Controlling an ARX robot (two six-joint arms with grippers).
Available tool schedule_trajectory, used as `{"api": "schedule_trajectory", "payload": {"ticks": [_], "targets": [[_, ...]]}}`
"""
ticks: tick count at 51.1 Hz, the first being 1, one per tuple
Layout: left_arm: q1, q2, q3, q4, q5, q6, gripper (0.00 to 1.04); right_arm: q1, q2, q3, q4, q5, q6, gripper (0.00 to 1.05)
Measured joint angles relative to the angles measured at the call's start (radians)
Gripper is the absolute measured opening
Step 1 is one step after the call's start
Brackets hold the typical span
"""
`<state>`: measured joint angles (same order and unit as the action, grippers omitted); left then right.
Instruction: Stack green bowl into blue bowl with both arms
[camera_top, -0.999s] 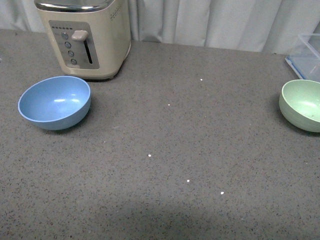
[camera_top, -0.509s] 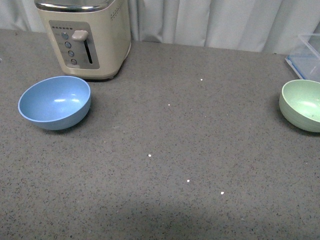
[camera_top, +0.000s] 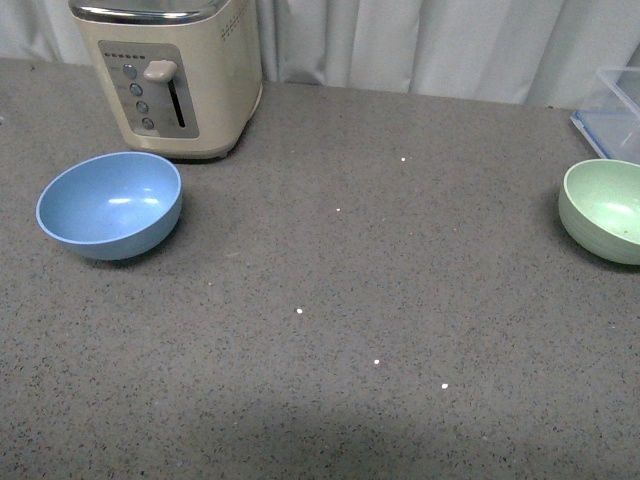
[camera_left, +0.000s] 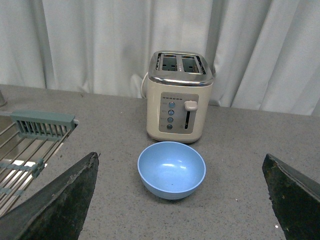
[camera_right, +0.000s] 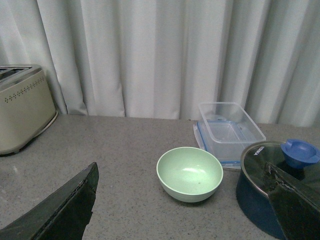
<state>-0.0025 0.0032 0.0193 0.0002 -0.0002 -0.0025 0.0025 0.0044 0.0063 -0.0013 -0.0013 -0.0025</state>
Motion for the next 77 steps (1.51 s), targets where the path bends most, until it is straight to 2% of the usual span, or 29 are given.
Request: {"api": "schedule_trajectory", "payload": {"ticks": [43,46,50,59,68,77], "targets": [[0.000,0.000,0.000,0.000,-0.001,0.000,0.98,0.000,0.000,0.000,0.000,0.000,0.000,0.96],[-0.016,0.047,0.023,-0.064,-0.105,-0.038,0.98,0.000,0.000,0.000,0.000,0.000,0.000,0.96],[-0.021,0.272,0.040,0.068,-0.216,-0.116,0.98,0.000,0.000,0.000,0.000,0.000,0.000,0.96],[-0.100,0.951,0.249,0.478,-0.319,-0.286,0.98,0.000,0.000,0.000,0.000,0.000,0.000,0.96],[-0.099,1.303,0.367,0.479,-0.320,-0.395,0.98,0.000,0.000,0.000,0.000,0.000,0.000,0.96],[-0.067,1.593,0.510,0.404,-0.331,-0.467,0.98,0.000,0.000,0.000,0.000,0.000,0.000,0.96]]}}
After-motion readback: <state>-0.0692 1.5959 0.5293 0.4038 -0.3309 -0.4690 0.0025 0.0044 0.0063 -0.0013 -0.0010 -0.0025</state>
